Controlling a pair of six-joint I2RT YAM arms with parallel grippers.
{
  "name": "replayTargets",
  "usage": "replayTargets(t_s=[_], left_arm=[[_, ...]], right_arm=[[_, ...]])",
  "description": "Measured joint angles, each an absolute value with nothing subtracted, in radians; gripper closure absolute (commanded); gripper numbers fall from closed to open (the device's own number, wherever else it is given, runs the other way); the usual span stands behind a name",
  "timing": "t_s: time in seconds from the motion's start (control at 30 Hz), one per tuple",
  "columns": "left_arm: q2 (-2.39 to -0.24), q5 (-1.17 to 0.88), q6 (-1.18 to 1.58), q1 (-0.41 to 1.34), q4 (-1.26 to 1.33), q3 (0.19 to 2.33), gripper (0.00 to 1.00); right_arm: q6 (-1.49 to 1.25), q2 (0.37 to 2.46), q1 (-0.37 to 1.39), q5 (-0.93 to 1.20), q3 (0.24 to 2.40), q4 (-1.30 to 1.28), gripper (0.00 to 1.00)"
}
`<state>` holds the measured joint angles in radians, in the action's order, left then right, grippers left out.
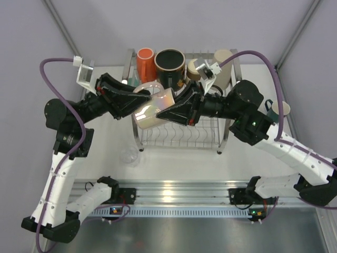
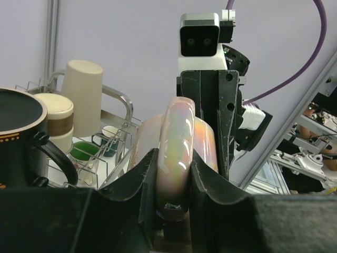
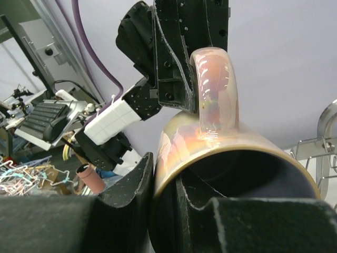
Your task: Load the cups into the dish rack
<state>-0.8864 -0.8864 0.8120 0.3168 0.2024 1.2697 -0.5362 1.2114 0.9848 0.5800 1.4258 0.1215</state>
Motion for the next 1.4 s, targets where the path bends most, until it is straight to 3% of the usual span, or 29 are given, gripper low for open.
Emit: replayTargets(t_s=[0.13, 0.23, 0.87, 1.4], left_arm=[[-0.879, -0.865, 0.812, 0.321, 0.144, 1.268, 1.0], [-0.878, -0.846, 0.842, 0.324, 0.096, 1.268, 1.0], [-0.879, -0.844, 0.931, 0.324, 0.02, 1.265, 1.0], [-0.839, -0.793, 1.0, 0.324, -0.078, 1.198, 1.0]], right_arm=[[-0.531, 1.2, 0.985, 0.566, 1.413, 0.104, 0.71], [-0.493, 1.189, 0.985, 0.558, 1.405, 0.094, 0.62], [-0.435, 1.141, 0.977, 0.552, 1.33, 0.062, 0.59], [-0.456, 1.062, 0.973, 0.579, 1.235, 0.015, 0.47]])
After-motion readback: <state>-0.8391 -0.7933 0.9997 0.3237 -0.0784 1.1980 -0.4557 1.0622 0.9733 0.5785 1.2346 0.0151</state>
